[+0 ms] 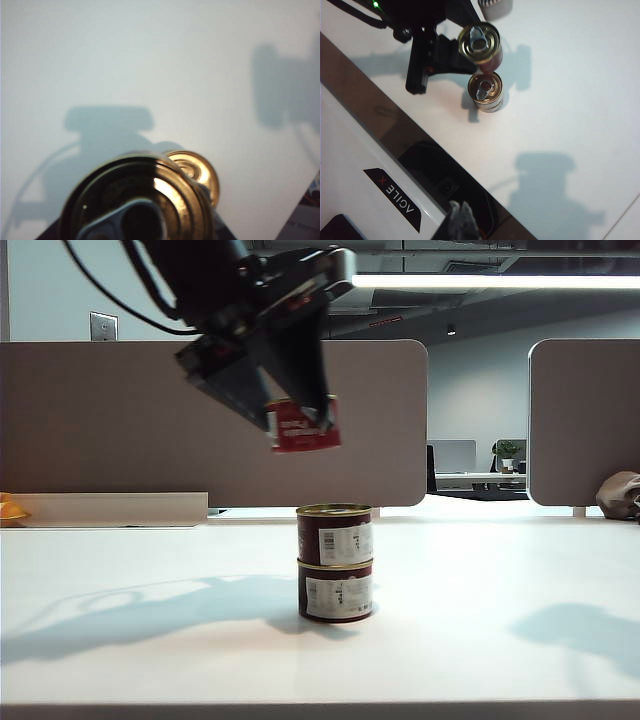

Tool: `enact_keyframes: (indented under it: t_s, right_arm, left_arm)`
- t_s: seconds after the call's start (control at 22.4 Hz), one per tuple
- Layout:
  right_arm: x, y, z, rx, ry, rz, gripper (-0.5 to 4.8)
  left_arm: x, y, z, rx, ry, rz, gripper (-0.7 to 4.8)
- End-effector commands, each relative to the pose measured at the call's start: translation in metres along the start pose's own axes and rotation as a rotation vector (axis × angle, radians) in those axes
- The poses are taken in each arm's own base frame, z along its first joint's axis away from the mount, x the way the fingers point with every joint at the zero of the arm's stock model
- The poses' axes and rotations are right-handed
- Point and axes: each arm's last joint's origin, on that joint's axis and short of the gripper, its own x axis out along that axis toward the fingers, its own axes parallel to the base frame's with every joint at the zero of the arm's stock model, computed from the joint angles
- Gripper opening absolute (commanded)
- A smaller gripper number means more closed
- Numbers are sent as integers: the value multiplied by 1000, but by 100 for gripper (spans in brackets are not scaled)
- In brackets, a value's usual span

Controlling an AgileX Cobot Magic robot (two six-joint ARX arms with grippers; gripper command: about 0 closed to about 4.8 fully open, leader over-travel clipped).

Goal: Pick up the cans one by one and stack them together.

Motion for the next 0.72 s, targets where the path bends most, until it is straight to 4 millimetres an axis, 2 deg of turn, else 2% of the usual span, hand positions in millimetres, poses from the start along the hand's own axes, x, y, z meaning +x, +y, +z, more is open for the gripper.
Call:
enact_keyframes:
  t_s: [0.04,0.27,0.72]
  right_arm:
    - [-4,0,-1,3,-17,0,-3]
    - [-6,0,-3,10,-26,0,-3]
    - [-7,0,-3,10,-28,1,-3]
  left_arm:
    - [10,-6,0,28,36,-24,269]
    - [25,-15,-2,48,91,-50,269]
    - [33,-15,-2,43,94,-70,269]
